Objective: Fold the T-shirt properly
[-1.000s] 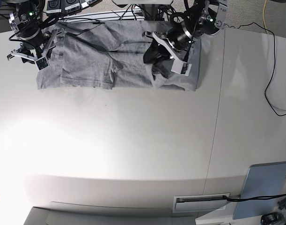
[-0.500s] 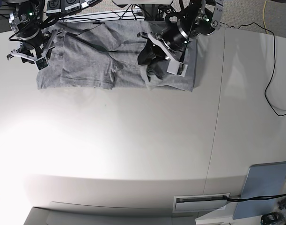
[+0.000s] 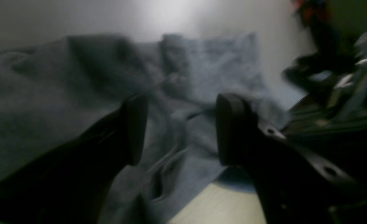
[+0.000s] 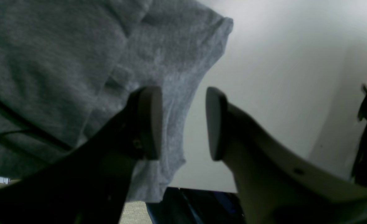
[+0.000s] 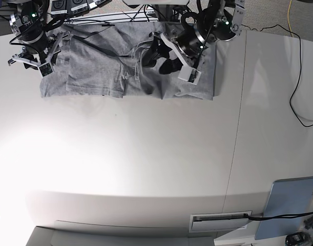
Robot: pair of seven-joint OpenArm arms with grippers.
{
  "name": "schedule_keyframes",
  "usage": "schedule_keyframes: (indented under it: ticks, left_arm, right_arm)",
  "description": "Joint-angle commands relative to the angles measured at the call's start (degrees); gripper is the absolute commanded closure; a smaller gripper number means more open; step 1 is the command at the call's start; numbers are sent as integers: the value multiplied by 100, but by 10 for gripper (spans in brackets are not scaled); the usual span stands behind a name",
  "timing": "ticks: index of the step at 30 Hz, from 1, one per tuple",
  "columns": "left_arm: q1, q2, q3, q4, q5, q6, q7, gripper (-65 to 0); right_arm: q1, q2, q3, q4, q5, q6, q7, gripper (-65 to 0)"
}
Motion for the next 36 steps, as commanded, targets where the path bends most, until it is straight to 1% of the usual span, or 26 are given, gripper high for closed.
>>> schedule_keyframes:
  ticks: [1,4,7,9,11,12,13,15,16,18,19,22,24,25,27,28,30,31,32,34,35,36]
  left_arm:
    - [22,0,0,87,138,-48,-28,-356]
    - [35,2,0,87,754,-42,4,-347]
    - [33,2,0,87,1241,0,0,-303]
    - [33,2,0,87,1655,-4,0,-226]
    - [33,2,0,87,1991,-76,96,-100]
    - [33,2,2,87,2098,-302,229,-24]
    - [33,0,2,87,2118,-619,402,0]
    - [33,-13,7,87,2022,-1283,715,0]
    - [33,-57,7,87,1873,-1569,826,0]
    - [33,-210,7,87,1637,-1965,964,0]
    - [33,-282,7,87,1648,-2004,997,0]
    - [31,-452,7,87,1652,-1980,984,0]
    - [33,-457,35,87,1631,-1985,986,0]
    - [33,-459,83,87,1587,-2020,988,0]
    - [26,-457,208,87,1502,-2253,975,0]
    - [13,-457,258,87,1488,-2302,907,0]
    - [-24,-457,280,90,1491,-2251,682,0]
    - [-61,-455,254,90,1488,-2114,542,0]
    - [-111,-457,240,90,1491,-1880,455,0]
    - [-247,-457,175,90,1491,-1539,428,0]
    - [-313,-457,125,90,1491,-1443,433,-5]
    - [-369,-457,61,90,1488,-1373,431,-68]
  right_arm:
    - [-17,79,55,94,-4,-44,140,-232]
    - [-17,79,55,94,-4,-42,140,-232]
    - [-17,79,55,94,-4,-42,140,-232]
    - [-17,79,55,94,-4,-42,140,-232]
    - [-17,79,55,94,-4,-42,136,-232]
    - [-17,79,55,94,-4,-42,136,-232]
    - [-17,79,55,94,-4,-42,136,-232]
    - [-17,79,55,94,-4,-42,138,-232]
    - [-17,79,55,94,-4,-42,136,-232]
    - [-17,79,55,94,-4,-42,136,-232]
    - [-17,79,55,94,-4,-42,131,-232]
    - [-17,79,55,94,-4,-42,122,-232]
    - [-17,79,55,94,-4,-42,122,-232]
    - [-17,79,55,94,-4,-42,122,-232]
    - [-17,79,55,94,-4,-42,120,-232]
    - [-17,79,55,94,-4,-42,118,-232]
    - [-20,79,55,94,-2,-44,72,-232]
    - [-20,79,55,94,-2,-44,33,-232]
    - [-20,79,55,94,-2,-44,7,-232]
    - [-20,79,59,94,-2,-46,-42,-232]
    - [-20,79,98,94,-2,-44,-59,-232]
    - [-20,76,179,94,-2,-46,-72,-232]
